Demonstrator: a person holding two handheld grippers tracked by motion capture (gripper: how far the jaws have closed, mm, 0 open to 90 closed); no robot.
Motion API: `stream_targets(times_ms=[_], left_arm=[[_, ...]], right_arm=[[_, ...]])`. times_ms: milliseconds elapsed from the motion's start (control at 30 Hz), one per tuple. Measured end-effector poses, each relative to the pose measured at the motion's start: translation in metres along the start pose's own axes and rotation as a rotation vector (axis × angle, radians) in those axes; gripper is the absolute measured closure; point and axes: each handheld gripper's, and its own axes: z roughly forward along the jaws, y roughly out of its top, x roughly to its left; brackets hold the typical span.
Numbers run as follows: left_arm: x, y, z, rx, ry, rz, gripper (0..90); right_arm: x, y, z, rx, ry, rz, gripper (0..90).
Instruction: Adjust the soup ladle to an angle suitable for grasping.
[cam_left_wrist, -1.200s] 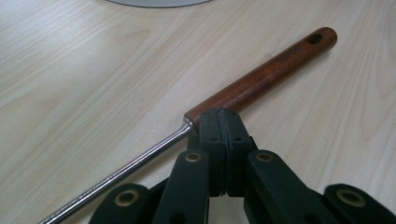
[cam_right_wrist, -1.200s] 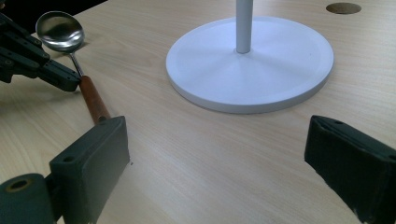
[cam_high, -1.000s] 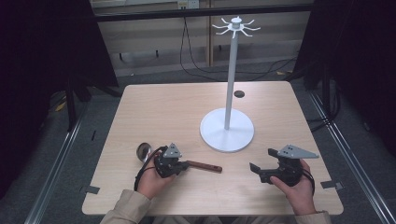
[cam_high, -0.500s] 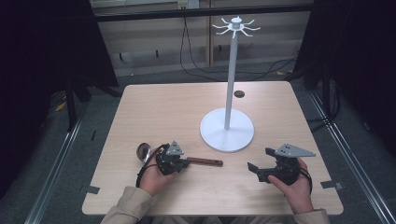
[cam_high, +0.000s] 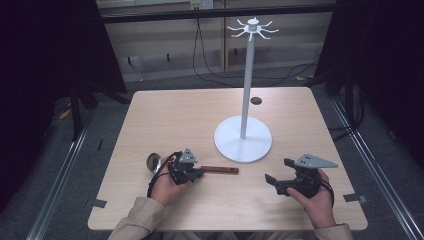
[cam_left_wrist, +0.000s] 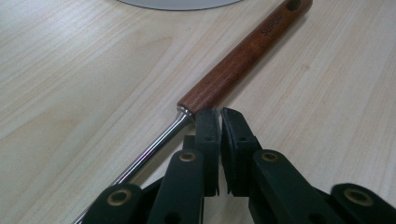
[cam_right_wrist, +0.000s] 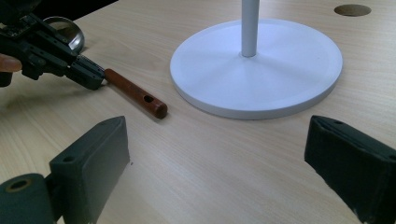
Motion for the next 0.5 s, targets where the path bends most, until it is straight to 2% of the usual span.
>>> stream_targets(times_ms=[33, 100, 167, 200, 367, 400, 433, 467, 500], left_arm=[[0.0013, 0.0004, -0.0003, 0.008, -0.003, 0.015, 85.8], [0.0009, 0.0008, 0.0007, 0.001, -0.007, -0.003, 85.8], [0.0022, 0.0012, 0.0011, 0.004, -0.009, 0.004, 85.9], [0.0025, 0.001, 0.0017, -0.005, -0.01, -0.011, 86.0], [0.003, 0.0015, 0.0001, 0.016, -0.011, -0.009, 85.6], [0.0011, 0.0016, 0.0, 0.006, -0.007, -0.024, 85.1], [0.0015, 0.0018, -0.0014, 0.003, -0.005, -0.001, 84.1], [-0.0001, 0.0024, -0.003, -0.005, -0.01, -0.014, 82.9], [-0.0002, 0.0033, -0.0046, -0.016, -0.015, -0.007, 80.9]], right_arm=[[-0.0001, 0.0, 0.0001, 0.0, 0.003, 0.001, 6.3], [0.0001, 0.0004, 0.0001, -0.001, 0.002, -0.003, 6.3], [0.0001, 0.0008, 0.0001, -0.003, 0.005, -0.002, 6.2], [0.0001, 0.0009, 0.0001, -0.003, 0.002, -0.005, 6.3], [0.0014, 0.0015, 0.0002, 0.003, 0.007, -0.007, 6.3], [0.0016, 0.0019, 0.0002, -0.001, 0.007, -0.008, 6.3], [0.0016, 0.0024, 0.0002, -0.005, 0.007, -0.007, 6.3], [0.0015, 0.0027, -0.0001, -0.008, 0.006, -0.007, 6.3], [0.0014, 0.0029, -0.0003, -0.008, 0.005, -0.007, 6.3]])
